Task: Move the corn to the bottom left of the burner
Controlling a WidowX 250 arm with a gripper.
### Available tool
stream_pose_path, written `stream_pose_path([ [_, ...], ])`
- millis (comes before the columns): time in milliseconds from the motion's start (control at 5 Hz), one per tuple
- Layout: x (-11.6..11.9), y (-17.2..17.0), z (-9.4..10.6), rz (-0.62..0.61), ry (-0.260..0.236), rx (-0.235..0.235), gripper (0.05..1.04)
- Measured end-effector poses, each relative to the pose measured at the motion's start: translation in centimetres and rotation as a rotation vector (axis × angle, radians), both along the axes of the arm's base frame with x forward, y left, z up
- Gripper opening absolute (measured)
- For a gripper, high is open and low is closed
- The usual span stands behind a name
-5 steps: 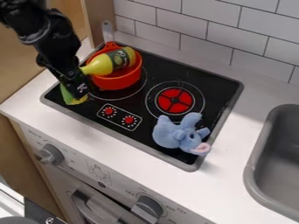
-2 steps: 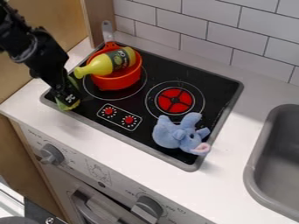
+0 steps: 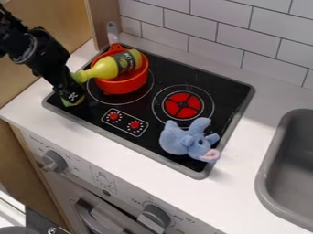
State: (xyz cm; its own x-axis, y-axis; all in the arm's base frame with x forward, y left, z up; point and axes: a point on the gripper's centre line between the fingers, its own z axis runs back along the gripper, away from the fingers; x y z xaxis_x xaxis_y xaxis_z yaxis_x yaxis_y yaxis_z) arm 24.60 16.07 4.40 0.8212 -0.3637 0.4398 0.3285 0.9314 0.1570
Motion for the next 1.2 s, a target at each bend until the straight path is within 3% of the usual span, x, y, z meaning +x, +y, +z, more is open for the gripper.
stream_pose_path([
  [200,0.1,-0.1,0.0,0.033,0.012,0.029,0.725],
  [400,-0.3,-0.8,-0.7,0.056,0.067,0.037,0.974],
  [800,-0.2,-1.8,0.3,0.084,0.097,0.071,0.999],
  [1200,-1.0,-3.0,1.4,0.107,0.159,0.077,0.999],
])
